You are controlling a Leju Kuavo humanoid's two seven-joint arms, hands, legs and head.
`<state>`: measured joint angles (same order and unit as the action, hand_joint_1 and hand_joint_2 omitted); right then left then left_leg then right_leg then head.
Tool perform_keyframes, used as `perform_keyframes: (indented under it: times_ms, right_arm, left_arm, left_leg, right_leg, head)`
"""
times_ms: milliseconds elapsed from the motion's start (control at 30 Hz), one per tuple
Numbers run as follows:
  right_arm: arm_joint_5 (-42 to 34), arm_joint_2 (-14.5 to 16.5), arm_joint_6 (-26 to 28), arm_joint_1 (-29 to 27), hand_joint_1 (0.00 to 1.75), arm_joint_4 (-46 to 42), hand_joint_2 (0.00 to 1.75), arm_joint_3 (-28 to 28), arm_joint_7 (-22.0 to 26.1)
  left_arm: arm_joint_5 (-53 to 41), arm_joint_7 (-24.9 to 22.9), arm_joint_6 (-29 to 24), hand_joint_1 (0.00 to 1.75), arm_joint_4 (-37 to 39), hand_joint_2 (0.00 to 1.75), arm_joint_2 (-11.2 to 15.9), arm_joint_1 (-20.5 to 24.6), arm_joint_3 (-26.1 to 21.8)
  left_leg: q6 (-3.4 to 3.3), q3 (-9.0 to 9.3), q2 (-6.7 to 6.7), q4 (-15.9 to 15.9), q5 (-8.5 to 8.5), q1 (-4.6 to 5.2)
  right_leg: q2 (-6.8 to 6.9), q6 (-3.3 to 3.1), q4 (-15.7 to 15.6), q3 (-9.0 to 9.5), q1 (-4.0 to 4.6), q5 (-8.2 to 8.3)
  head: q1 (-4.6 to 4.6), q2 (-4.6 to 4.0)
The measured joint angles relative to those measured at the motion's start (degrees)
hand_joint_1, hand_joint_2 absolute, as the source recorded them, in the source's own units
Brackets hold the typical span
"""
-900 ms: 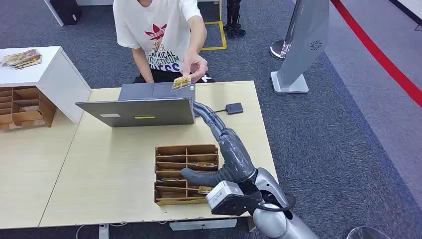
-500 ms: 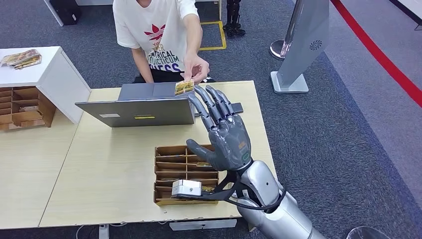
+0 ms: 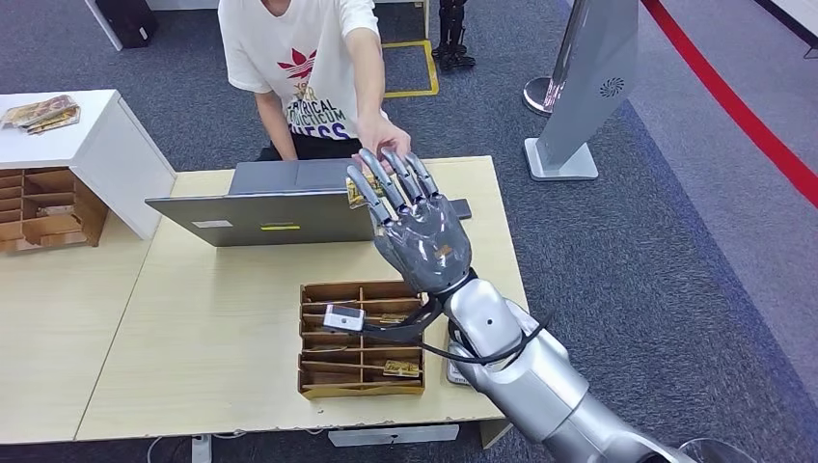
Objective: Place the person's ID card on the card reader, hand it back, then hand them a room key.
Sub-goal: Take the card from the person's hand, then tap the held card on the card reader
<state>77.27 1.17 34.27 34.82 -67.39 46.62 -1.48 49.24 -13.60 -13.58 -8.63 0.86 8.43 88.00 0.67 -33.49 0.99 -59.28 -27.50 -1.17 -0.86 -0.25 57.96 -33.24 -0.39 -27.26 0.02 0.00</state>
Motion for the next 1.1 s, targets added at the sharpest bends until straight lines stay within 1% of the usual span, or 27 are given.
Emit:
perform_keyframes:
  times_ms: [133, 200, 233, 267, 333, 367, 433, 567, 1100]
  right_arm:
    - [2.4, 1.0, 0.1, 1.6, 0.00, 3.4, 1.75, -0.4, -1.4]
    - [3.0, 1.5, 0.0, 2.5, 0.10, 4.9, 1.75, -0.7, -1.9]
    - [3.2, 1.8, 0.0, 3.0, 0.31, 5.6, 1.75, -0.9, -2.2]
    - [3.3, 2.1, 0.1, 3.4, 0.69, 6.3, 1.75, -1.1, -2.4]
    - [3.4, 2.6, 0.1, 4.0, 1.34, 7.4, 1.75, -1.5, -2.7]
    - [3.4, 2.8, 0.1, 4.2, 1.50, 7.9, 1.75, -1.7, -2.7]
    - [3.2, 3.2, 0.1, 4.5, 1.50, 8.8, 1.75, -2.1, -2.7]
    - [3.1, 3.6, 0.2, 4.8, 1.75, 9.8, 1.75, -2.6, -2.7]
    - [1.2, 4.0, 1.0, 4.4, 1.75, 12.3, 1.75, -4.6, -2.6]
  left_arm:
    - [-1.0, -0.2, 0.3, 0.00, 0.0, 1.75, 0.0, 0.0, 0.0]
    - [-1.4, -0.3, 0.5, 0.00, 0.0, 1.75, 0.0, 0.0, 0.0]
    - [-1.6, -0.4, 0.5, 0.00, 0.0, 1.75, 0.0, 0.1, 0.0]
    - [-1.7, -0.4, 0.6, 0.00, 0.0, 1.75, 0.0, 0.1, 0.0]
    - [-1.9, -0.5, 0.6, 0.00, 0.0, 1.75, 0.0, 0.1, 0.0]
    - [-1.9, -0.5, 0.6, 0.00, 0.0, 1.75, 0.0, 0.1, 0.0]
    - [-1.9, -0.5, 0.6, 0.00, 0.0, 1.75, 0.0, 0.2, 0.0]
    - [-1.9, -0.6, 0.6, 0.00, 0.0, 1.75, 0.0, 0.3, 0.0]
    - [-1.9, -1.0, 0.5, 0.00, 0.0, 1.75, 0.0, 0.4, 0.0]
  left_leg:
    - [0.00, 0.00, 0.00, 0.0, 0.00, 0.00]
    - [0.00, 0.00, 0.00, 0.0, 0.00, 0.00]
    - [0.00, 0.00, 0.00, 0.0, 0.00, 0.00]
    - [0.00, 0.00, 0.00, 0.0, 0.00, 0.00]
    - [0.00, 0.00, 0.00, 0.0, 0.00, 0.00]
    - [0.00, 0.00, 0.00, 0.0, 0.00, 0.00]
    - [0.00, 0.00, 0.00, 0.0, 0.00, 0.00]
    - [0.00, 0.00, 0.00, 0.0, 0.00, 0.00]
    - [0.00, 0.00, 0.00, 0.0, 0.00, 0.00]
  right_leg:
    - [0.00, 0.00, 0.0, 0.00, 0.00, 0.00]
    - [0.00, 0.00, 0.0, -0.01, 0.00, 0.00]
    - [0.00, 0.00, 0.0, -0.01, 0.00, 0.00]
    - [0.00, 0.00, 0.0, -0.01, 0.00, 0.00]
    - [0.00, 0.00, 0.0, 0.00, 0.00, 0.00]
    - [0.00, 0.00, 0.0, 0.00, 0.00, 0.00]
    - [0.00, 0.00, 0.0, 0.00, 0.00, 0.00]
    - [0.00, 0.00, 0.0, 0.00, 0.00, 0.00]
    - [0.00, 0.00, 0.0, -0.01, 0.00, 0.00]
  head:
    - [0.01, 0.00]
    - [0.01, 0.00]
    - [0.01, 0.00]
    - [0.01, 0.00]
    - [0.01, 0.00]
    - [0.01, 0.00]
    - [0.01, 0.00]
    - [0.01, 0.00]
    - [0.01, 0.01]
